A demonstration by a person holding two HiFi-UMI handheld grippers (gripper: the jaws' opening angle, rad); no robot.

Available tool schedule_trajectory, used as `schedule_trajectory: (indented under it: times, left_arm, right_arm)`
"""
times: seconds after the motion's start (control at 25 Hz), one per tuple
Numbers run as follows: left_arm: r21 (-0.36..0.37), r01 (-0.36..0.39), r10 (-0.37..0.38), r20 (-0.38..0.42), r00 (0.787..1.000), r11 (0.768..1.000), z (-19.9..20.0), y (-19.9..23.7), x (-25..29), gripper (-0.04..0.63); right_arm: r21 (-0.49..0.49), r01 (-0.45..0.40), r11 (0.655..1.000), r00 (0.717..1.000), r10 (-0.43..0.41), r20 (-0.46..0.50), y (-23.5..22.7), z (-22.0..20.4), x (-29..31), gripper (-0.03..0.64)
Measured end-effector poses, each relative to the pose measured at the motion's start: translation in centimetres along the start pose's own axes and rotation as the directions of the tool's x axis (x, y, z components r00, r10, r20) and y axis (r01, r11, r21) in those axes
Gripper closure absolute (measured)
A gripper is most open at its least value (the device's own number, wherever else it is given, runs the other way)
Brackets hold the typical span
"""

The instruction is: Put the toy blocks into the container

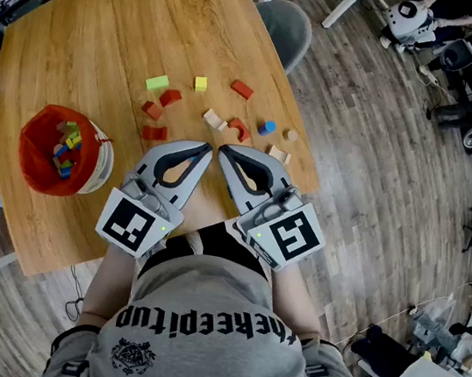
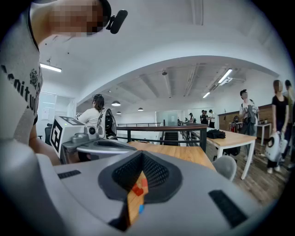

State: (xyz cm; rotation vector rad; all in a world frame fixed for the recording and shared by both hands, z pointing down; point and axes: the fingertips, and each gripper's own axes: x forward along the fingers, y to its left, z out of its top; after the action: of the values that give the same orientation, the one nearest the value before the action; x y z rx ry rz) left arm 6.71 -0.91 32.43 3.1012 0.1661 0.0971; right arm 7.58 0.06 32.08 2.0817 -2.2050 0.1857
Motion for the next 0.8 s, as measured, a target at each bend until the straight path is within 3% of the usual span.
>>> schedule_trajectory:
  times: [0.8]
  left_arm:
    - [-0.015, -0.003, 0.003, 0.002, 1.000, 1.000, 0.3, 0.0, 1.3, 0.580]
  right_arm:
    - [0.012, 0.025, 1.000, 1.000, -0.025, -0.010, -2.0, -0.4, -0.5, 0.606]
